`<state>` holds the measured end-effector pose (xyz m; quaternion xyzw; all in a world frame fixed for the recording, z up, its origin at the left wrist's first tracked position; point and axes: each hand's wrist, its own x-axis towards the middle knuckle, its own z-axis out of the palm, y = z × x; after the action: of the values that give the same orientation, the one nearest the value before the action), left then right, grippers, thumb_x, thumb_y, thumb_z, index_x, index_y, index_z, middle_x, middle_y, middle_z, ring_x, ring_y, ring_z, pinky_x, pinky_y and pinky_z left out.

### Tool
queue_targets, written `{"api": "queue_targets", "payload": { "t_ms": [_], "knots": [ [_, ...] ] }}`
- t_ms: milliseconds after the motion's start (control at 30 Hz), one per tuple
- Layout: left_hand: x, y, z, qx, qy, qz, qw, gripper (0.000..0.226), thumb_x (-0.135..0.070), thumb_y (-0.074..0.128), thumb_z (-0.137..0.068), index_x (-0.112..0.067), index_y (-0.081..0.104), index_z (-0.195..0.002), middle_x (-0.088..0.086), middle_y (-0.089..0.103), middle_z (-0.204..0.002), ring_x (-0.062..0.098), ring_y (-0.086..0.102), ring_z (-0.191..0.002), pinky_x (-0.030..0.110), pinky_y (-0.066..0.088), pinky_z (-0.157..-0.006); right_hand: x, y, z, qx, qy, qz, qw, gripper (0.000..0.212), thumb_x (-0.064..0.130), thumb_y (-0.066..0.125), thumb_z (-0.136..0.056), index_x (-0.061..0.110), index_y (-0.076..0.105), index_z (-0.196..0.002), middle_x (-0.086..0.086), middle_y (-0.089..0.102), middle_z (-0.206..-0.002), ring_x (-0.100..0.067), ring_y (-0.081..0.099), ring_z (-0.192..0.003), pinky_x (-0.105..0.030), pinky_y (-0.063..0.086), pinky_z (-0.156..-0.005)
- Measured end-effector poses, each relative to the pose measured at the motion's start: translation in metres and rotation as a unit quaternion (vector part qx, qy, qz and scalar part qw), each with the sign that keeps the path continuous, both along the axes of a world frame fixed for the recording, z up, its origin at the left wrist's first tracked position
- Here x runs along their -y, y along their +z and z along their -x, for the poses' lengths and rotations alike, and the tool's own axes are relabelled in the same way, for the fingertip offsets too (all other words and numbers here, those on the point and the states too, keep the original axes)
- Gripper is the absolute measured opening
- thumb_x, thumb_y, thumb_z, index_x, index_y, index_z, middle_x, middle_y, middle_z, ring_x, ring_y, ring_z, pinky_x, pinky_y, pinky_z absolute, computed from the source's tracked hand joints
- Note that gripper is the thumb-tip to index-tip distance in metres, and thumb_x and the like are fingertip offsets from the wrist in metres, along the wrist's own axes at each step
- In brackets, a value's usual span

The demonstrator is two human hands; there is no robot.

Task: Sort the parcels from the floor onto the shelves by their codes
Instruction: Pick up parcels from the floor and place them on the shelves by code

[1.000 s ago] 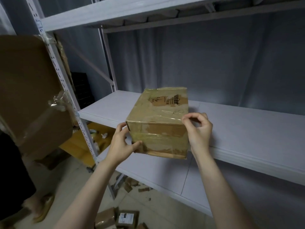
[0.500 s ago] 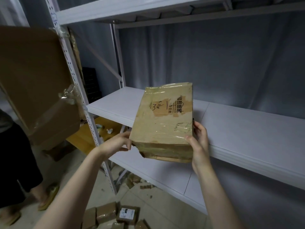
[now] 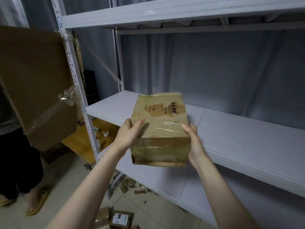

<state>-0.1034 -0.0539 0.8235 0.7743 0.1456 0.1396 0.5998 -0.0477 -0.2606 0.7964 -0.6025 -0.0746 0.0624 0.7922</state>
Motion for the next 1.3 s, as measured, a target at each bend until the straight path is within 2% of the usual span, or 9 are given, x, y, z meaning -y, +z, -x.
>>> {"api": "queue_targets", "payload": {
  "t_ms": [200, 400, 467, 533, 700, 833, 933, 1067, 1300],
  "knots": [
    [-0.021, 0.019, 0.041, 0.058, 0.07, -0.104, 0.99, 0.071, -0.066, 0.057, -0.08, -0.014, 0.05, -0.128, -0.001, 0.063, -0.118, 0.02, 0.063, -0.104, 0.045, 0.055, -0.089, -0.027, 0.02, 0.017, 0.021, 0.063, -0.016, 0.998, 0.068, 0.047, 0.069, -0.064, 0.014, 0.049, -0.121, -0.008, 0.064, -0.111, -0.023, 0.062, -0.103, -0.039, 0.052, -0.085],
    [-0.053, 0.062, 0.085, 0.131, 0.149, -0.143, 0.97, 0.041, -0.047, 0.062, -0.09, -0.022, 0.048, -0.119, -0.018, 0.054, -0.097, 0.0, 0.056, -0.087, 0.018, 0.046, -0.063, -0.065, 0.072, 0.031, 0.092, 0.146, 0.006, 0.985, 0.069, 0.038, 0.068, -0.065, 0.012, 0.043, -0.124, -0.009, 0.059, -0.118, -0.021, 0.061, -0.102, -0.031, 0.052, -0.074],
    [-0.066, 0.076, 0.098, 0.162, 0.158, -0.145, 0.963, 0.047, -0.058, 0.063, -0.083, -0.029, 0.046, -0.116, -0.02, 0.054, -0.098, 0.007, 0.06, -0.094, 0.029, 0.055, -0.075, -0.077, 0.097, 0.035, 0.132, 0.166, 0.027, 0.977, 0.06, 0.035, 0.061, -0.069, 0.013, 0.044, -0.122, -0.003, 0.062, -0.113, -0.015, 0.062, -0.098, -0.022, 0.051, -0.068],
    [-0.076, 0.092, 0.108, 0.187, 0.168, -0.133, 0.959, 0.053, -0.066, 0.06, -0.075, -0.034, 0.044, -0.115, -0.022, 0.054, -0.101, 0.01, 0.06, -0.099, 0.042, 0.056, -0.086, -0.088, 0.123, 0.04, 0.179, 0.18, 0.051, 0.966, 0.061, 0.036, 0.062, -0.068, 0.015, 0.045, -0.122, 0.0, 0.064, -0.111, -0.012, 0.063, -0.097, -0.02, 0.049, -0.068],
    [-0.097, 0.128, 0.122, 0.265, 0.184, -0.101, 0.941, 0.048, -0.052, 0.066, -0.084, -0.031, 0.045, -0.122, -0.013, 0.058, -0.111, 0.012, 0.06, -0.104, 0.046, 0.054, -0.094, -0.112, 0.189, 0.052, 0.268, 0.192, 0.08, 0.941, 0.058, 0.033, 0.062, -0.071, 0.014, 0.043, -0.123, -0.004, 0.064, -0.114, -0.01, 0.064, -0.096, -0.018, 0.049, -0.071],
    [-0.114, 0.159, 0.124, 0.322, 0.182, -0.076, 0.926, 0.066, -0.073, 0.062, -0.065, -0.038, 0.046, -0.119, -0.014, 0.061, -0.115, 0.012, 0.063, -0.108, 0.046, 0.055, -0.093, -0.123, 0.233, 0.057, 0.334, 0.176, 0.114, 0.919, 0.059, 0.036, 0.065, -0.071, 0.017, 0.048, -0.124, -0.006, 0.063, -0.122, -0.011, 0.063, -0.102, -0.015, 0.047, -0.073],
    [-0.121, 0.184, 0.121, 0.354, 0.175, -0.071, 0.916, 0.065, -0.072, 0.066, -0.065, -0.039, 0.049, -0.117, -0.014, 0.063, -0.114, 0.01, 0.065, -0.106, 0.043, 0.057, -0.089, -0.123, 0.262, 0.057, 0.379, 0.16, 0.131, 0.902, 0.06, 0.039, 0.069, -0.068, 0.023, 0.052, -0.123, -0.001, 0.063, -0.123, -0.006, 0.063, -0.105, -0.013, 0.046, -0.075],
    [-0.126, 0.217, 0.111, 0.393, 0.2, -0.107, 0.891, 0.053, -0.06, 0.068, -0.079, -0.034, 0.048, -0.12, -0.019, 0.06, -0.108, 0.003, 0.062, -0.102, 0.043, 0.057, -0.089, -0.126, 0.305, 0.052, 0.429, 0.149, 0.139, 0.88, 0.061, 0.047, 0.074, -0.061, 0.026, 0.054, -0.115, 0.003, 0.065, -0.121, -0.013, 0.061, -0.113, -0.021, 0.046, -0.083],
    [-0.134, 0.273, 0.064, 0.469, 0.227, -0.142, 0.842, 0.078, -0.072, 0.066, -0.068, -0.026, 0.049, -0.128, -0.01, 0.061, -0.118, 0.011, 0.062, -0.107, 0.044, 0.057, -0.088, -0.136, 0.362, 0.013, 0.496, 0.125, 0.115, 0.851, 0.073, 0.051, 0.072, -0.054, 0.029, 0.051, -0.121, 0.003, 0.062, -0.126, -0.014, 0.059, -0.117, -0.025, 0.047, -0.085]
  ]
}}
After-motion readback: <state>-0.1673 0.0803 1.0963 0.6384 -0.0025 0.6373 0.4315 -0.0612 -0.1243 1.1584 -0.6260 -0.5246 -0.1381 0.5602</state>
